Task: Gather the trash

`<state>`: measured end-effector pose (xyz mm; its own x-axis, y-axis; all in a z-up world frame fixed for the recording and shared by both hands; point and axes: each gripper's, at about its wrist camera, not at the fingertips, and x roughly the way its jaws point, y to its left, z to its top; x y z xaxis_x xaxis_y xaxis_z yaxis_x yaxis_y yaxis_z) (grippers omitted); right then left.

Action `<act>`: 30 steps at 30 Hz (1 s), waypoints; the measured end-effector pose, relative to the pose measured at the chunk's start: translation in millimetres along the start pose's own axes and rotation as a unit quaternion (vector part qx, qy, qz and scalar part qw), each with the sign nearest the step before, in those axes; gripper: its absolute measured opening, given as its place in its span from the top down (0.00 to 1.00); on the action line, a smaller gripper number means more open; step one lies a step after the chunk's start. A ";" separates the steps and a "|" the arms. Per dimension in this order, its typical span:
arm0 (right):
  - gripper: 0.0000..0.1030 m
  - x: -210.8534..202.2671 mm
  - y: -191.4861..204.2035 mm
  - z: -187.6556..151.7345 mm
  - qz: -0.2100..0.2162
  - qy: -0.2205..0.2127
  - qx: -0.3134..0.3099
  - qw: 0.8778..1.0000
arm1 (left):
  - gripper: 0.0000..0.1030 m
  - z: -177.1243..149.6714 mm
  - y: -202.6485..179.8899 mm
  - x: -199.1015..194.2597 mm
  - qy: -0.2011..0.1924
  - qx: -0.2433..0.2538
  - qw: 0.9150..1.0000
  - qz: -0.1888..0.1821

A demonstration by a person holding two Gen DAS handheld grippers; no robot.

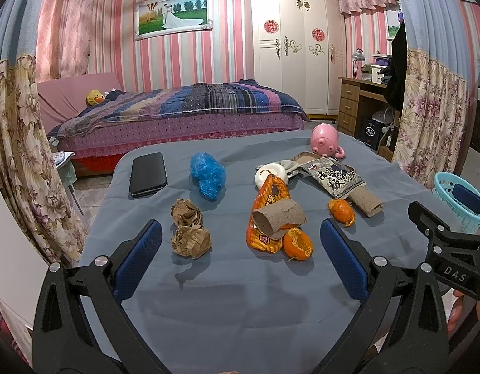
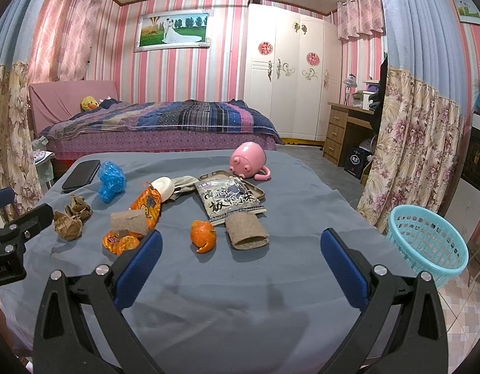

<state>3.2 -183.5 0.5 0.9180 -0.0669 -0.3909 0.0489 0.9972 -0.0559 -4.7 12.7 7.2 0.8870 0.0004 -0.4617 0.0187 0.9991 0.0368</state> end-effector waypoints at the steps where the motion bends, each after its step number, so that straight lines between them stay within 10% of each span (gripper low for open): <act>1: 0.04 0.0 -0.2 0.2 -0.001 0.000 0.000 1.000 | 0.05 -0.4 -0.2 0.2 0.000 0.000 1.000 0.001; 30: 0.04 21.3 -8.9 -0.5 0.002 0.009 0.007 1.000 | 0.05 1.6 4.0 7.9 -0.004 -0.006 1.000 0.014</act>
<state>22.1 -193.8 -7.8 0.9107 -0.0637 -0.4080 0.0516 0.9978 -0.0407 3.2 16.6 5.1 0.8911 0.0282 -0.4530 -0.0115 0.9992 0.0395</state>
